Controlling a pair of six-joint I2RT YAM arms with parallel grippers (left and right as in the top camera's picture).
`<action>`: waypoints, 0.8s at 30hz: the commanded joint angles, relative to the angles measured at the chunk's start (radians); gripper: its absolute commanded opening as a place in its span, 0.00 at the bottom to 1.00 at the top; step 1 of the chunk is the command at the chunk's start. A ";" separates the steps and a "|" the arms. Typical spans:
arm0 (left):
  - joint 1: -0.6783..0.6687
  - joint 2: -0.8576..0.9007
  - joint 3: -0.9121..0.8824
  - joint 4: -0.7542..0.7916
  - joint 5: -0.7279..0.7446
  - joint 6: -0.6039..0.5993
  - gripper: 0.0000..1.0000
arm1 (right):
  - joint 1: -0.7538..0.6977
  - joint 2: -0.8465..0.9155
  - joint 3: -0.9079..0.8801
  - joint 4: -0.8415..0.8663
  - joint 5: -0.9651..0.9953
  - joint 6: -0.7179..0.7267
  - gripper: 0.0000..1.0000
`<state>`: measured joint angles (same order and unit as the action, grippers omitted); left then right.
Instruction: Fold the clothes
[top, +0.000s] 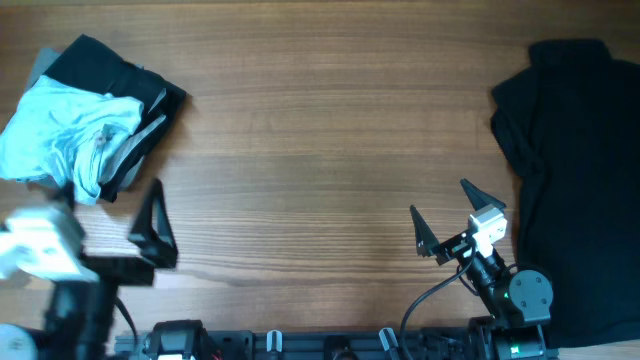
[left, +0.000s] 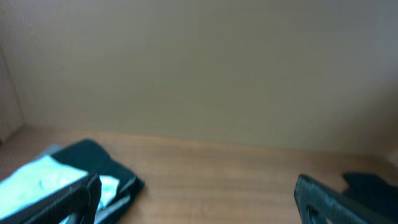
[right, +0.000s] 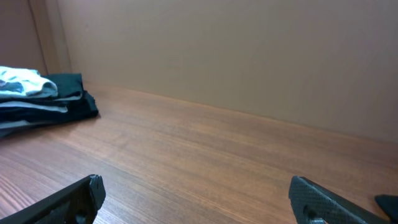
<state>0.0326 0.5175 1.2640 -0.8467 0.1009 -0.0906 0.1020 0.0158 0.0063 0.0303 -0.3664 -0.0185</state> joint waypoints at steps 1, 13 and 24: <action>-0.004 -0.220 -0.297 0.112 -0.006 0.001 1.00 | 0.002 -0.011 -0.001 0.003 -0.016 0.020 1.00; -0.001 -0.507 -1.075 0.520 -0.002 0.000 1.00 | 0.002 -0.011 -0.001 0.003 -0.016 0.020 1.00; 0.034 -0.514 -1.258 0.780 -0.002 0.001 1.00 | 0.002 -0.011 -0.001 0.003 -0.016 0.019 1.00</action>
<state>0.0422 0.0147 0.0223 -0.0803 0.1017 -0.0910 0.1020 0.0135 0.0063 0.0307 -0.3664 -0.0185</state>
